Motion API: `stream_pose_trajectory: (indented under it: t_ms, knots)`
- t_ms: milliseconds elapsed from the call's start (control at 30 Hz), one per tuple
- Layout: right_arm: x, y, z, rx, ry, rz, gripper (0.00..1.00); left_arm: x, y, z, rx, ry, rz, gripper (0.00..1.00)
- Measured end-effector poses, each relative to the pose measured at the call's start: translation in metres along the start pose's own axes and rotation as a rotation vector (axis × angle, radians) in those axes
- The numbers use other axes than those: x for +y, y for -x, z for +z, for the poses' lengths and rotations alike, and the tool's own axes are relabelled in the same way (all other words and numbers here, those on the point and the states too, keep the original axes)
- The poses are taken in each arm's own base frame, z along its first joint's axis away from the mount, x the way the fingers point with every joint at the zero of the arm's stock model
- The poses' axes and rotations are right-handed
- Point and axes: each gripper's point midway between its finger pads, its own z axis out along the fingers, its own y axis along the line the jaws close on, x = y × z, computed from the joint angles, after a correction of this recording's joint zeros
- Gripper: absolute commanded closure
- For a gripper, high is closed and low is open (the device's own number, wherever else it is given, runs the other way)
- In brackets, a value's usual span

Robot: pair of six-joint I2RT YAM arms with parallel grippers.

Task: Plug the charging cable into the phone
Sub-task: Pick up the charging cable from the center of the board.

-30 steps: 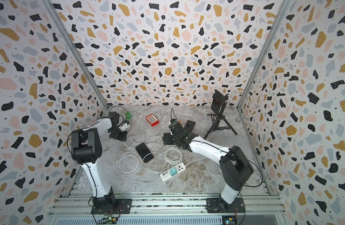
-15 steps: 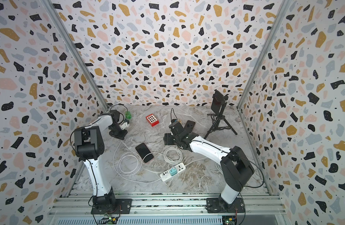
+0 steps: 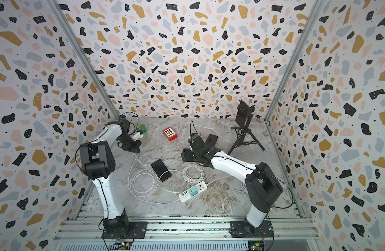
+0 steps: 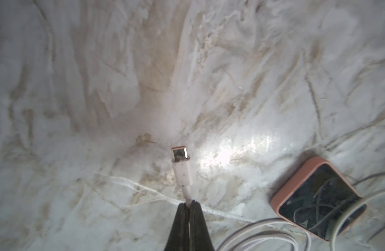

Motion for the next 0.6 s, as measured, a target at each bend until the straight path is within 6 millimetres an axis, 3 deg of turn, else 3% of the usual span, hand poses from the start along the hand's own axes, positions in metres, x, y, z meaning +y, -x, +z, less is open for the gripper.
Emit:
stream_pose_trajectory:
  t_ms: [200,333,500,600]
  knots:
    - [0.026,-0.01,0.036,0.024,0.114,0.081,0.35,-0.028,0.002,-0.035,-0.083,-0.138,-0.071,1.0]
    - [0.061,-0.023,0.066,0.027,0.153,0.068,0.34,-0.044,0.002,-0.049,-0.132,-0.22,-0.131,1.0]
    - [0.123,-0.027,0.091,-0.027,0.259,0.037,0.36,-0.056,-0.002,-0.047,-0.135,-0.324,-0.227,1.0]
    - [0.144,-0.02,0.103,-0.064,0.306,0.036,0.38,-0.063,-0.006,-0.041,-0.119,-0.372,-0.272,1.0]
